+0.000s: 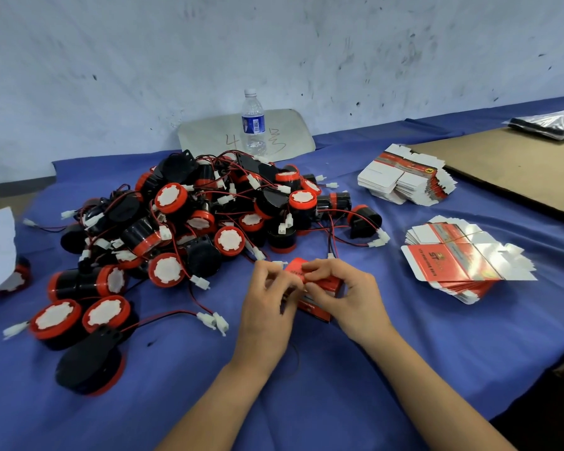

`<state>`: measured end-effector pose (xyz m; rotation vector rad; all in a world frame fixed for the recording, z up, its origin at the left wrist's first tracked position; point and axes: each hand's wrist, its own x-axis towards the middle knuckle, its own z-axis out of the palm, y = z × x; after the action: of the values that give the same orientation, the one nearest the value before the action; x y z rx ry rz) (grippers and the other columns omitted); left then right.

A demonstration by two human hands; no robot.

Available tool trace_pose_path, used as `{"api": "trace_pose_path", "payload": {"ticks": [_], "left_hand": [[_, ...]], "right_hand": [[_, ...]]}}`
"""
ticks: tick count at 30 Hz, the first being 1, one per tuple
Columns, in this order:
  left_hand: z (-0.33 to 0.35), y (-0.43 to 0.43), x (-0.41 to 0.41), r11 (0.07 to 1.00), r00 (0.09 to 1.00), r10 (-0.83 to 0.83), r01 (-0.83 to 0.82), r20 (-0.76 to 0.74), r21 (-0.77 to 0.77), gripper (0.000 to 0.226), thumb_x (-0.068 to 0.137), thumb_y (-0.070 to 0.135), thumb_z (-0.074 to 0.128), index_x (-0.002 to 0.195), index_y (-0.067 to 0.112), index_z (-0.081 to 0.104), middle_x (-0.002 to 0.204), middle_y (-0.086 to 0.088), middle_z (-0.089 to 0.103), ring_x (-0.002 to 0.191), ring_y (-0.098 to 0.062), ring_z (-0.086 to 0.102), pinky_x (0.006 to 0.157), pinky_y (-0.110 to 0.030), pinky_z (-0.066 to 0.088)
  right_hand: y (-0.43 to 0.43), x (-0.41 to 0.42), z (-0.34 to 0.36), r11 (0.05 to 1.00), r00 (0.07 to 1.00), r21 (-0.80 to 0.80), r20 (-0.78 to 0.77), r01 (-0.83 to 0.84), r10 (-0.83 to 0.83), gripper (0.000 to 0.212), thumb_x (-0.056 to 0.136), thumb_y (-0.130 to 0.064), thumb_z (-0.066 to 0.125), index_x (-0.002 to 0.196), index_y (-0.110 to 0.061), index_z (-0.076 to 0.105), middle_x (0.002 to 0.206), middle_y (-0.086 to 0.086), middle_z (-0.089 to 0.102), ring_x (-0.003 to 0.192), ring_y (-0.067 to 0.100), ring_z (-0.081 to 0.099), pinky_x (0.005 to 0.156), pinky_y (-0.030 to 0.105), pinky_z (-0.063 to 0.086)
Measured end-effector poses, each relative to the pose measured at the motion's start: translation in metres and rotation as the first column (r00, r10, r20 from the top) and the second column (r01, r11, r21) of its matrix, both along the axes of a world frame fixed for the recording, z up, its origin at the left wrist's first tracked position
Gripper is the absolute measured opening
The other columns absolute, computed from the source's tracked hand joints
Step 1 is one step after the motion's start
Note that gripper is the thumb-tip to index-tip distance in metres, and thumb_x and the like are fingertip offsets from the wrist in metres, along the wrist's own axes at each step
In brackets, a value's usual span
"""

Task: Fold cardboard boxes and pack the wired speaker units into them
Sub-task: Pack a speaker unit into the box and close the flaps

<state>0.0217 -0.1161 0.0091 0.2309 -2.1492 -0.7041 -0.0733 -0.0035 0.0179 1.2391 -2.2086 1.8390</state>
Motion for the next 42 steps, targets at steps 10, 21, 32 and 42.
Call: {"api": "trace_pose_path", "payload": {"ticks": [10, 21, 32, 42], "left_hand": [[0.004, -0.005, 0.001, 0.932, 0.999, -0.052, 0.053, -0.011, 0.359, 0.036, 0.087, -0.004, 0.063, 0.106, 0.027, 0.06, 0.106, 0.005, 0.062, 0.1, -0.005, 0.061, 0.088, -0.019, 0.049], [0.001, -0.014, 0.001, 0.945, 0.999, -0.035, 0.039, -0.02, 0.324, 0.016, 0.087, -0.007, 0.063, 0.095, 0.004, 0.073, 0.107, 0.002, 0.063, 0.101, 0.0, 0.061, 0.083, -0.013, 0.048], [0.001, -0.021, 0.002, 0.96, 0.995, -0.07, 0.048, 0.068, 0.277, 0.025, 0.081, -0.014, 0.06, 0.087, 0.007, 0.072, 0.113, 0.003, 0.064, 0.101, 0.003, 0.06, 0.08, -0.009, 0.048], [0.0, -0.009, 0.007, 0.965, 0.919, -0.263, 0.254, 0.292, 0.072, 0.071, 0.074, 0.032, 0.081, 0.128, 0.046, 0.037, 0.139, 0.025, 0.04, 0.126, 0.007, 0.036, 0.102, -0.008, 0.029]], "right_hand": [[0.0, 0.002, -0.001, 0.992, 0.973, 0.003, -0.199, 0.123, -0.12, 0.015, 0.079, -0.008, 0.075, 0.089, -0.02, 0.073, 0.094, -0.017, 0.071, 0.086, 0.013, 0.069, 0.074, 0.037, 0.056], [0.012, -0.005, -0.008, 0.979, 0.987, 0.183, -0.111, -0.094, 0.116, 0.027, 0.079, -0.013, 0.077, 0.106, -0.02, 0.073, 0.118, -0.034, 0.054, 0.132, -0.005, 0.037, 0.108, 0.016, 0.032], [0.015, 0.004, -0.012, 0.965, 0.87, 0.215, -0.492, 0.149, -0.025, 0.025, 0.079, -0.017, 0.077, 0.103, -0.024, 0.076, 0.121, -0.006, 0.067, 0.122, 0.024, 0.057, 0.076, 0.045, 0.059], [0.027, 0.005, 0.0, 0.989, 0.991, -0.092, 0.072, 0.115, -0.109, 0.025, 0.092, -0.027, 0.05, 0.094, -0.015, 0.071, 0.092, -0.009, 0.072, 0.091, 0.009, 0.066, 0.078, 0.024, 0.051]]}}
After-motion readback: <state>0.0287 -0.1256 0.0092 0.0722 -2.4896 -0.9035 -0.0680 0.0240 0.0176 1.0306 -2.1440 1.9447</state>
